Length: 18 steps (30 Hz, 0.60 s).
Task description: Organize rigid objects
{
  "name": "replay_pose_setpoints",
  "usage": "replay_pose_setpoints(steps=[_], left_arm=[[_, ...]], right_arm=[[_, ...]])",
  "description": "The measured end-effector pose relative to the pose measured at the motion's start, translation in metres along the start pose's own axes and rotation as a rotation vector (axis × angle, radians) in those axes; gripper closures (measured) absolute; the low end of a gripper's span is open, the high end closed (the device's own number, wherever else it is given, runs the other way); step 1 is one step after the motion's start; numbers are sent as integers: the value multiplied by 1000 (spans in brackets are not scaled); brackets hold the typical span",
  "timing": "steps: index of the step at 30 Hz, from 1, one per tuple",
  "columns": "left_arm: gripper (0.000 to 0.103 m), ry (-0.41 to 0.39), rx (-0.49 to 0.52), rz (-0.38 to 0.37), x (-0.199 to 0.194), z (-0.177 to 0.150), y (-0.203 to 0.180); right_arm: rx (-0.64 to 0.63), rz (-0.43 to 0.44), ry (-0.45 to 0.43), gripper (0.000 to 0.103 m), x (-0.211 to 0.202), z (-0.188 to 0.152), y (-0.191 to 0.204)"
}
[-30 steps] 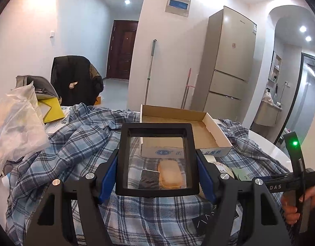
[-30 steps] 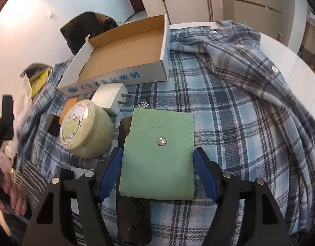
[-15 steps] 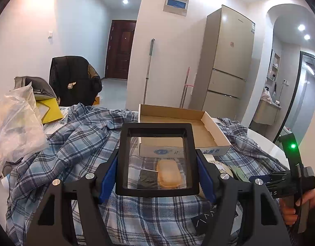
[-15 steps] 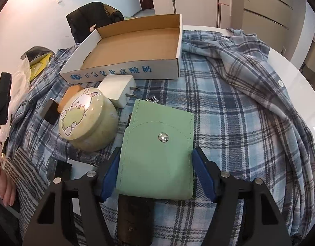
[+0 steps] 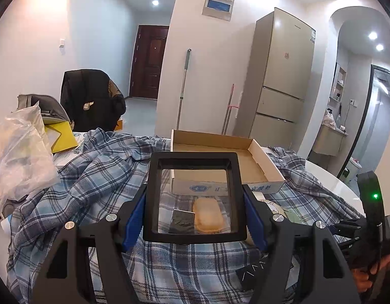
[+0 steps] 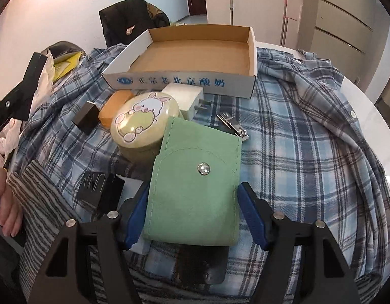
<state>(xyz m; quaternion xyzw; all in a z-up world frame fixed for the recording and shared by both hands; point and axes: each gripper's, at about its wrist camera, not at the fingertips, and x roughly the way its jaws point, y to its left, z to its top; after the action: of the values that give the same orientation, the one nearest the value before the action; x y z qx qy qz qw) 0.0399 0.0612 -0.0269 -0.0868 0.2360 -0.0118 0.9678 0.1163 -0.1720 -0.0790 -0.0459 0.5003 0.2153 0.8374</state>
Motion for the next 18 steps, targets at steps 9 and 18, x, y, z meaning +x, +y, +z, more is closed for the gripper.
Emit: replay_pose_setpoints(steps=[9,18], left_arm=[[31,1,-1,-6,0,0,0],[31,3,1,-8,0,0,-1]], right_arm=[[70,68,26,27,6,1,-13],[281,261,31,27,6,-1,-50]])
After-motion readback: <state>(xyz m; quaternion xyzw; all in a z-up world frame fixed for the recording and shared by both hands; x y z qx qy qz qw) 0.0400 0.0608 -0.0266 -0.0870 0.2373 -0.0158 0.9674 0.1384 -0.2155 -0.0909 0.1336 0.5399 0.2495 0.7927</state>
